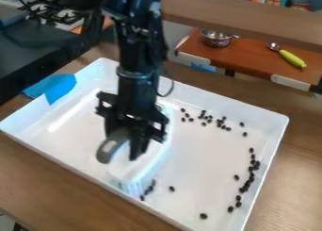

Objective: Sweep into pile

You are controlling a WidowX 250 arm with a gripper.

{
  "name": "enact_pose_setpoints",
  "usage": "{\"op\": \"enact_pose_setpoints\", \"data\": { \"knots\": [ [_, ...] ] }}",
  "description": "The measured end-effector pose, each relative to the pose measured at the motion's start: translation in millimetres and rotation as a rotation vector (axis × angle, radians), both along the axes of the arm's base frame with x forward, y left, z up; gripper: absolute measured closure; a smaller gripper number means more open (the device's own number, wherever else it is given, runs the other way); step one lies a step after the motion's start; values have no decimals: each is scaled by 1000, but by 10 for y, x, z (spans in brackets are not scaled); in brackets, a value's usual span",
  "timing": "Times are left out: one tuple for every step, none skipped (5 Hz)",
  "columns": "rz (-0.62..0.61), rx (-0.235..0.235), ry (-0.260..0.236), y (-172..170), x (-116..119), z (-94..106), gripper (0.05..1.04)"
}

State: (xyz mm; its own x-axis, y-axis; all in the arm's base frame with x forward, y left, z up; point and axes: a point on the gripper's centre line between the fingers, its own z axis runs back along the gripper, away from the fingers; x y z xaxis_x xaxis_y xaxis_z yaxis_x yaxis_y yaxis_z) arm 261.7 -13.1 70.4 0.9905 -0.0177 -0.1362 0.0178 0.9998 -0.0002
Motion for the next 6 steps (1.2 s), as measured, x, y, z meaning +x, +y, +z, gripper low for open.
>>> {"op": "enact_pose_setpoints", "data": {
  "knots": [
    [16, -18, 3, -284, 14, -46, 596],
    [21, -33, -16, -509, 54, -59, 596],
    [34, -63, -22, -745, 125, -69, 596],
    [45, -107, -5, -973, 167, -74, 596],
    [55, -144, 34, -1053, 151, -15, 596],
    [45, -198, 46, -869, 153, 288, 596]
  ]
}}
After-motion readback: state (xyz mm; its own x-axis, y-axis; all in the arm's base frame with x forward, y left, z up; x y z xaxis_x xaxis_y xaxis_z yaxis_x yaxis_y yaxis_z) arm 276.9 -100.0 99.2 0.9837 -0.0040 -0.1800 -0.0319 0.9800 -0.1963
